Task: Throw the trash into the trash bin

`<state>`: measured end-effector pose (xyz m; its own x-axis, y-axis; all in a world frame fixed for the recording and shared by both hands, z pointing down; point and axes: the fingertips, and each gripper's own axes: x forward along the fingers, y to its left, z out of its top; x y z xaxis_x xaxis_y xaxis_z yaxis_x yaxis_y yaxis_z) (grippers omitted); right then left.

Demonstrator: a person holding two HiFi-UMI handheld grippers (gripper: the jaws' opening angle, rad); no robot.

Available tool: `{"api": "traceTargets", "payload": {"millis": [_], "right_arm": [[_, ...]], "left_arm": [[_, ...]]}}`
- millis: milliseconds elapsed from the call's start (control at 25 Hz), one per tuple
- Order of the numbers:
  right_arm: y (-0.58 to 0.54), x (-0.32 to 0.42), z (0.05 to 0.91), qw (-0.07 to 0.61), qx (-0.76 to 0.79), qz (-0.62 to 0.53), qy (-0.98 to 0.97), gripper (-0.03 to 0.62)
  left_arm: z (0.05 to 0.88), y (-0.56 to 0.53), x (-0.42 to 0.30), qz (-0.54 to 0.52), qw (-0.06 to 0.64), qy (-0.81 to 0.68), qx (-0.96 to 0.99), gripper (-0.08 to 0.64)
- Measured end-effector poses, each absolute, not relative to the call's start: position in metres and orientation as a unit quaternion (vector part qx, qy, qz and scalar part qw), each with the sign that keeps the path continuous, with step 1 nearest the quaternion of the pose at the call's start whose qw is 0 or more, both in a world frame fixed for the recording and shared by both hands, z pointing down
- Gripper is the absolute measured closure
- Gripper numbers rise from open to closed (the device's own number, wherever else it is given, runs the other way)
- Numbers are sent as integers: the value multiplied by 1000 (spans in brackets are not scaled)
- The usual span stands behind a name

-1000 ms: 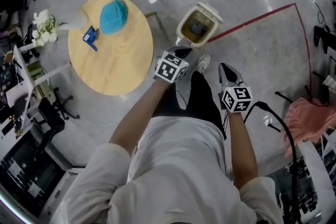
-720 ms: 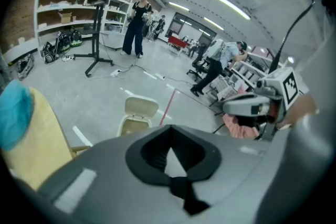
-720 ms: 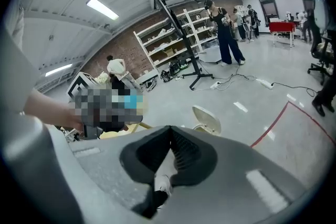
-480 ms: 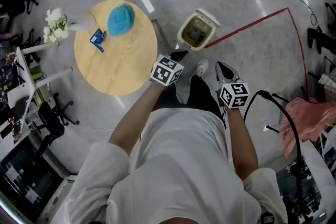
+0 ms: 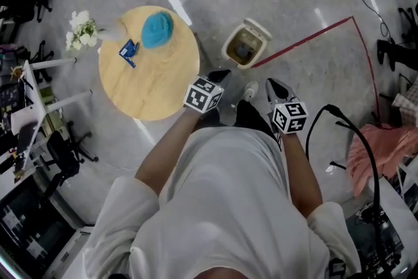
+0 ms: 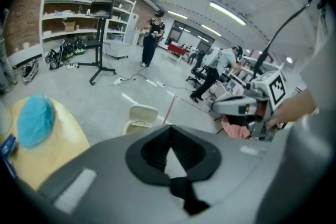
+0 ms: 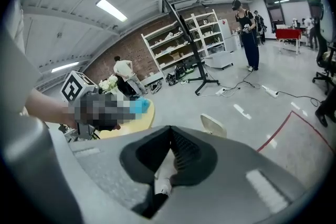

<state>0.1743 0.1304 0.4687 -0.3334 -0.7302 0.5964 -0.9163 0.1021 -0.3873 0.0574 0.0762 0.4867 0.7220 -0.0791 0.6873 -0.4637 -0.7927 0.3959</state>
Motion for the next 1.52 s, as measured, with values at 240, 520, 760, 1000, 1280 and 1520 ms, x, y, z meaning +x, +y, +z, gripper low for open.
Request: {"api": "traceTargets", "payload": {"millis": [240, 520, 760, 1000, 1280, 1520], "right_arm": [[129, 166, 456, 123, 562, 358, -736, 592], [129, 153, 445, 123, 556, 351, -743, 592], [132, 142, 444, 131, 548, 348, -749, 592], [127, 138, 442, 137, 545, 344, -753, 592], [124, 131, 438, 138, 545, 337, -755, 592], [117, 111, 437, 142, 534, 336, -763, 592]], "left_arm": [[472, 81, 42, 333, 278, -157, 887, 555], [454, 78, 31, 313, 272, -169, 894, 554], [447, 76, 33, 300, 269, -167, 900, 554], [447, 71, 31, 294, 281, -173, 897, 554], [443, 71, 17, 289, 285, -180, 896, 554], [442, 64, -5, 282, 289, -199, 893, 554]]}}
